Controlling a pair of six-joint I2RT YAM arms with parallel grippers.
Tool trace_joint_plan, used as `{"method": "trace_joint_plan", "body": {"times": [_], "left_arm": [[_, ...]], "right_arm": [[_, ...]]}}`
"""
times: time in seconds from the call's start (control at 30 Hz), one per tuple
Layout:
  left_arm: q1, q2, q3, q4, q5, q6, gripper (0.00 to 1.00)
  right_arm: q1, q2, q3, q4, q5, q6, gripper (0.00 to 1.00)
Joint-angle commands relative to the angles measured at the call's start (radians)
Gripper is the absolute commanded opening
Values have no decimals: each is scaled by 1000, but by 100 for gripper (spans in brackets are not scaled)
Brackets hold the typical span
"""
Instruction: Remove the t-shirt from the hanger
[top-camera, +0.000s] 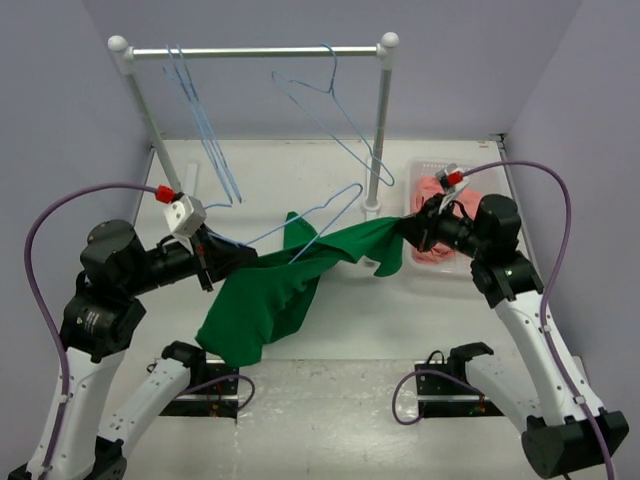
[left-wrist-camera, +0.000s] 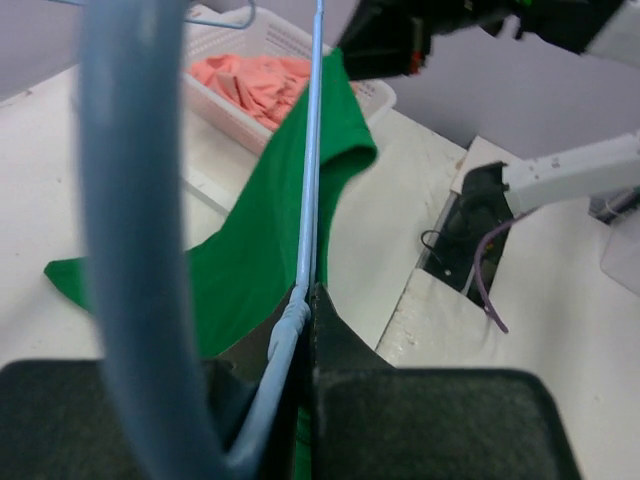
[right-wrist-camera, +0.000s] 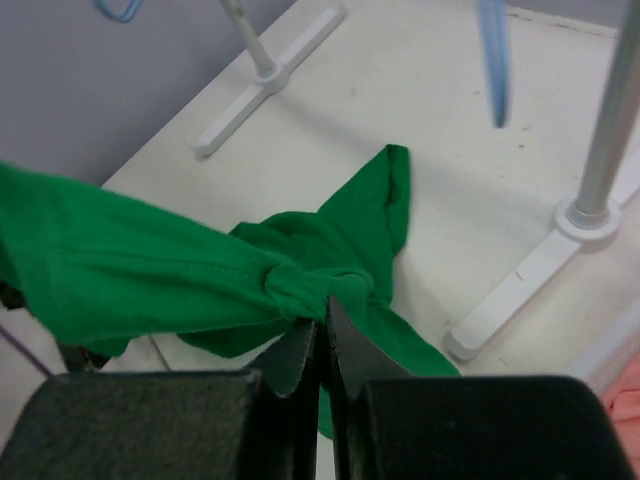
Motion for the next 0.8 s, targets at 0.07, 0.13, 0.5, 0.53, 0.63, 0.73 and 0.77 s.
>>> {"method": "trace_joint_plan", "body": {"times": [0.07,0.13,0.5,0.53,0.63,0.73,0.77], "left_arm": [[2,80,39,161,-230,-143,0],[2,92,54,187,-244,-144,0],[2,37,2,443,-111,-216,0],[2,35,1,452,-108,-218,0],[2,31,-15,498,-88,-244,0],[2,25,-25,541,-72,-274,0],[2,23,-30,555,-71,-281,0]], "right_arm": [[127,-53,-38,-97,20,-155,22],[144,-50,-51,-103,-2,-155,60],[225,-128,-124,59,-43,-171,99],[274,-119,-125,75,-11,-197,99],[455,-48,-127,223,81,-232,99],[549,65,-124,487,101,-200,99],[570,102,-108,542,106,-198,99]]}}
